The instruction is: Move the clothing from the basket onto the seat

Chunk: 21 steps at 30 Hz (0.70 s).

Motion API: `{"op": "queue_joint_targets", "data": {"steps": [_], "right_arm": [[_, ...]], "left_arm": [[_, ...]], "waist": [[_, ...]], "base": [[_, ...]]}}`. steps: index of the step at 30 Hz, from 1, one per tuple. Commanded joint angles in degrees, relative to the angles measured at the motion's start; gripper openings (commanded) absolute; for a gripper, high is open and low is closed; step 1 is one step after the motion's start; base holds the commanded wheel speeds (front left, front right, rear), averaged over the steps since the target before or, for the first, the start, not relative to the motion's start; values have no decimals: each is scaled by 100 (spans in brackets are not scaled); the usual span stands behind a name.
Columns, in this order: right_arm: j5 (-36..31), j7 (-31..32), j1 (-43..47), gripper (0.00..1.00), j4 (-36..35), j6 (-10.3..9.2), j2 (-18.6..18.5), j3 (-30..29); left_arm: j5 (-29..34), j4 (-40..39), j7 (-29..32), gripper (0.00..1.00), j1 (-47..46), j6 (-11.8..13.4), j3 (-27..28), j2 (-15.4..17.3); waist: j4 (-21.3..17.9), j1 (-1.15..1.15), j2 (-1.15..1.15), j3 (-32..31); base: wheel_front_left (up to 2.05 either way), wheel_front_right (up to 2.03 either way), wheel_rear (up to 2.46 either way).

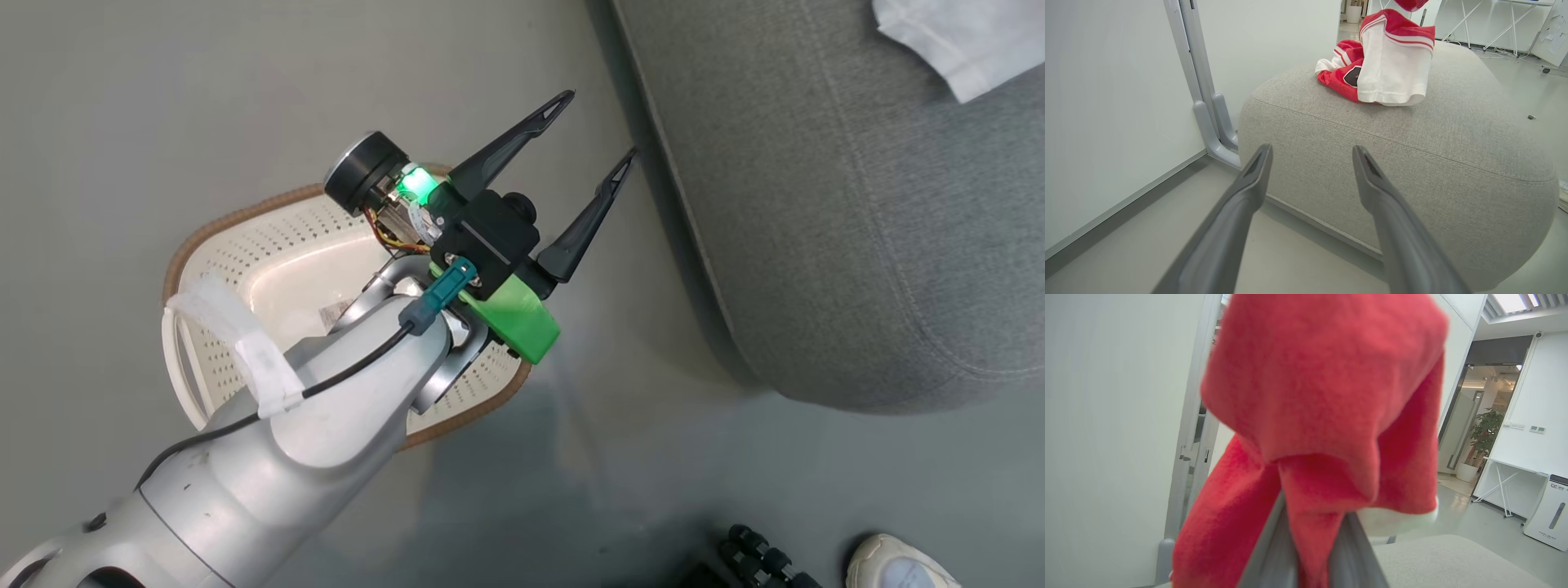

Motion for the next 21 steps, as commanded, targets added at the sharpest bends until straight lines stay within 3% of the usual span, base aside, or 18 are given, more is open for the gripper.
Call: {"op": "queue_joint_targets", "data": {"steps": [1,13,21], "right_arm": [[-55,-10,-88,0,167,-3,-45,-16],[-231,-10,-65,0,1710,-4,-43,-206],[-230,-9,-43,0,2287,-4,-41,-247]], "left_arm": [[60,-40,-19,100,-61,-28,54,-10],[441,-238,-20,100,13,-185,353,-200],[648,-295,-20,100,83,-289,542,-241]], "waist": [[178,0,0,286],[383,0,0,691],[435,0,0,844]], "base": [[0,0,0],[0,0,0],[0,0,0]]}}
